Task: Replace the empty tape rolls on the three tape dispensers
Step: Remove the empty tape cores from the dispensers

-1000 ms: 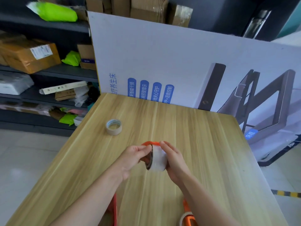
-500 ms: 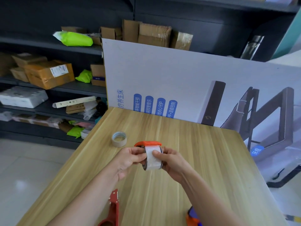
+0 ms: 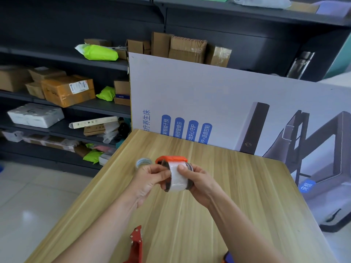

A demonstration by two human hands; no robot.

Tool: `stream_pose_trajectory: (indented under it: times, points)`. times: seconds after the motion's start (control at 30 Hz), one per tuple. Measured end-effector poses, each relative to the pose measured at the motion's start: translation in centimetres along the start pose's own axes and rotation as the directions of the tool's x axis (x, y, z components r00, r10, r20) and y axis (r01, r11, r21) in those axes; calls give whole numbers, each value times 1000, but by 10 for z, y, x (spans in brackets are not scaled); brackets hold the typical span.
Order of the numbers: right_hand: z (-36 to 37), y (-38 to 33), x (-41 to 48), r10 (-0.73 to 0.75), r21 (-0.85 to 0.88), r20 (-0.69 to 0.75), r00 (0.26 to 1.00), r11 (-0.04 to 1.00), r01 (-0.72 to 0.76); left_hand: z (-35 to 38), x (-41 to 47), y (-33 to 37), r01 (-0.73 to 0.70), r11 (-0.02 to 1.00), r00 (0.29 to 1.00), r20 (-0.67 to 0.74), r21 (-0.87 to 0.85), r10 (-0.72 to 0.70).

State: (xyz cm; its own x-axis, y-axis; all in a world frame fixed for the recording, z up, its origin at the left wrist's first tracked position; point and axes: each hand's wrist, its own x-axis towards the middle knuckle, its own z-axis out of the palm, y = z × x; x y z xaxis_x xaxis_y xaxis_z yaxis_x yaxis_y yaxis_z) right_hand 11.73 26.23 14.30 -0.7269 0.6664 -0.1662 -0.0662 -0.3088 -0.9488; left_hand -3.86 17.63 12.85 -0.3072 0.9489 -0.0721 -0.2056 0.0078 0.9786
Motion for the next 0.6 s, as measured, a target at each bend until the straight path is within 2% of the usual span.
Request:
stream_pose_trajectory:
  times: [0.13,0.2,0.3,0.37,0.47,0.53,0.6]
  points:
    - [5,8,2,-24,-16,-167,986,1000,22,12,-3,-3,-65,996,993,-90,62,71]
    - [6,15,2,-40,-6,-188,981,999,39,21,-5,-6,-118,973,977,-151,200,150]
    - [5,14,-1,10,-30,-198,980,999,-16,25,-4,-8,-166,898,948,-183,407,259]
    - [4,11,-1,40,-83,-250,967,995,-63,24,-6,-9,-237,769,911,-140,593,389]
    - [3,7,0,50,-125,-343,938,987,-99,26,-14,-13,-330,499,867,48,801,496]
    - [3,5,1,64,-176,-372,926,975,-138,27,-18,-17,-365,420,860,128,831,494]
    - [1,5,2,81,-192,-398,914,967,-170,27,-20,-19,-369,391,860,150,843,488]
